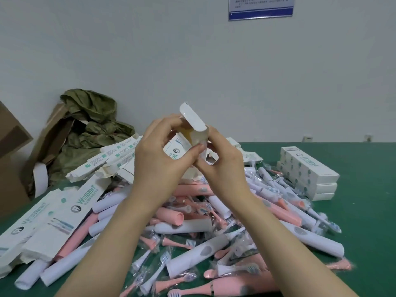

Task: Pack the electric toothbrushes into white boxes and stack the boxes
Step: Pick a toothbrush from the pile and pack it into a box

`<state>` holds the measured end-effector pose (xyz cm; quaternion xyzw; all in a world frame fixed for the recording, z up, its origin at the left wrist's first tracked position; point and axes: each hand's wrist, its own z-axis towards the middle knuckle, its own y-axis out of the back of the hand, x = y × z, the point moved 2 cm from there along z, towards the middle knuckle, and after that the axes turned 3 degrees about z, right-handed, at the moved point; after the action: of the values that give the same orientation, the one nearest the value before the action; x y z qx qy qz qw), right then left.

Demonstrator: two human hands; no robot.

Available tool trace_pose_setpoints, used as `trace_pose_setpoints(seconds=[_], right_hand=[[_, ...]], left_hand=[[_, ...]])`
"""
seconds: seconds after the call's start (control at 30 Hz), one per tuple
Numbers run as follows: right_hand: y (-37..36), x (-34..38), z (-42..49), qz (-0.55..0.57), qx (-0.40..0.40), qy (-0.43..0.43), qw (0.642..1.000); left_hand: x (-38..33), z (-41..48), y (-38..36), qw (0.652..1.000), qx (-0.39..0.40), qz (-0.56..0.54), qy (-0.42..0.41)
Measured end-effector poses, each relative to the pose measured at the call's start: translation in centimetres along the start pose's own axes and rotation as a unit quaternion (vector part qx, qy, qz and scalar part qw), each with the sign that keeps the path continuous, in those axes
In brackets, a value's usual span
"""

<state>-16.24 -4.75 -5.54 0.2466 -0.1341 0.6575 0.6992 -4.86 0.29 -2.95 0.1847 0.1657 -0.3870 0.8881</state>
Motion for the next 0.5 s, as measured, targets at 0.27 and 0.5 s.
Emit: trace_pose_setpoints(seconds=[0.27,0.5], right_hand=[[1.0,2.3,-0.2,0.165,0.109,-0.034,0.98],[1.3,2.7,0.2,0.053,0.004,-0.016,0.998]], left_hand=[[-0.3,-0.5,-0.3,1.0,-0.017,-0.016,-0.006],[-0.3,-1.5,-1.7,0.996,-0.014,-0.084,0.039]])
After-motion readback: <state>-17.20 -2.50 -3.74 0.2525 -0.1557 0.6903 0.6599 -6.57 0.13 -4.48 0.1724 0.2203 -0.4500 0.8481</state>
